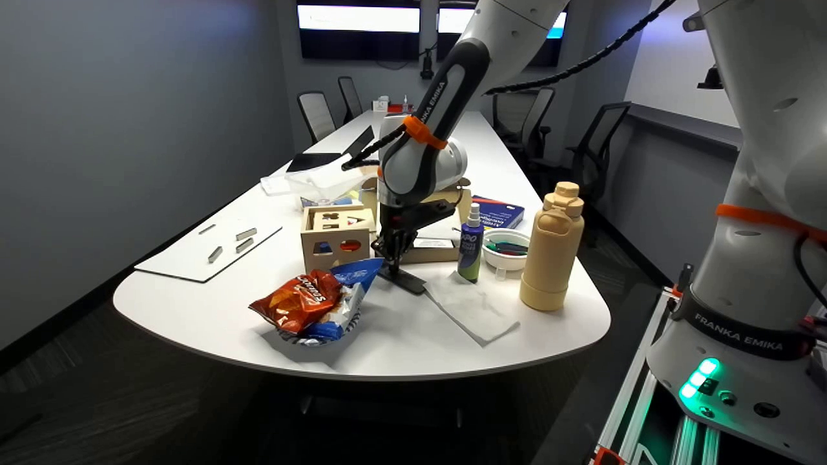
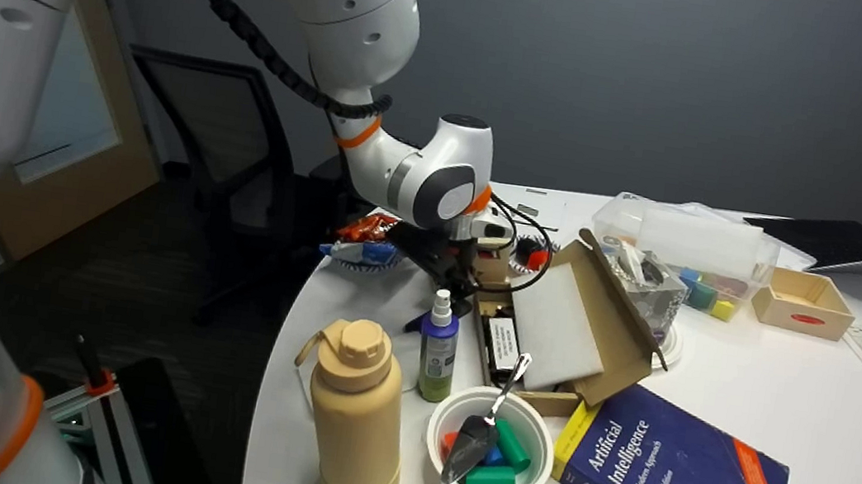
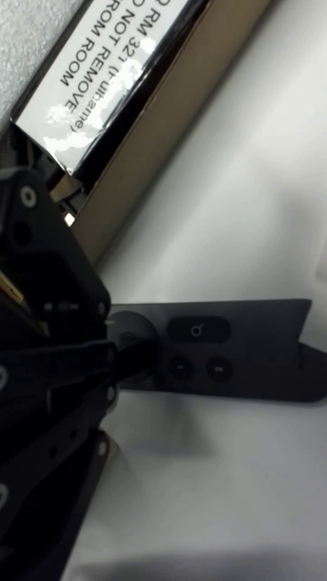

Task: Press one button on the remote control.

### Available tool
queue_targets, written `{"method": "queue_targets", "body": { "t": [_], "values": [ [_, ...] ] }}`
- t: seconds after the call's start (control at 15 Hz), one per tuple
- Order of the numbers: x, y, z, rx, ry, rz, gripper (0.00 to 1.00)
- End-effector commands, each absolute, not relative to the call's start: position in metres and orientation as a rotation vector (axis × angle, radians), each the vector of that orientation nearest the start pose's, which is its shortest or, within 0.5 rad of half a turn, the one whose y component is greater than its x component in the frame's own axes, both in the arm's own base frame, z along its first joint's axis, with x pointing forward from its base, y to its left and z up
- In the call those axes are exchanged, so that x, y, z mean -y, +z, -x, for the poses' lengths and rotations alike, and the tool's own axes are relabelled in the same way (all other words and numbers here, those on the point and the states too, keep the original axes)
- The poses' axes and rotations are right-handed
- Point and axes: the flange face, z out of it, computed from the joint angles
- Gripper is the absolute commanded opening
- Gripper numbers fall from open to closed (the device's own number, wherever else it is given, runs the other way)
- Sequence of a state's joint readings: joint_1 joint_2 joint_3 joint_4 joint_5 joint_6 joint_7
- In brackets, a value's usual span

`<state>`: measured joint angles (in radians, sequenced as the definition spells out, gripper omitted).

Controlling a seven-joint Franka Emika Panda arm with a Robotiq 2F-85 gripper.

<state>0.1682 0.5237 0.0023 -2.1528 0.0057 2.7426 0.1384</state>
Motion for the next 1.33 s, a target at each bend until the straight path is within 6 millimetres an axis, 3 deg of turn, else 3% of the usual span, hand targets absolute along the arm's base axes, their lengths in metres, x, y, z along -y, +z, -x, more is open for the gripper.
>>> {"method": "queue_targets", "body": {
  "t": [0.0,0.67,1.27],
  "values": [
    [-0.096,0.165,-0.561,0.003,-0.106,3.129,0.00],
    [-0.098,0.155,-0.558,-0.008,-0.049,3.137,0.00],
    [-0.097,0.119,-0.545,-0.121,0.000,3.136,0.00]
  ]
}}
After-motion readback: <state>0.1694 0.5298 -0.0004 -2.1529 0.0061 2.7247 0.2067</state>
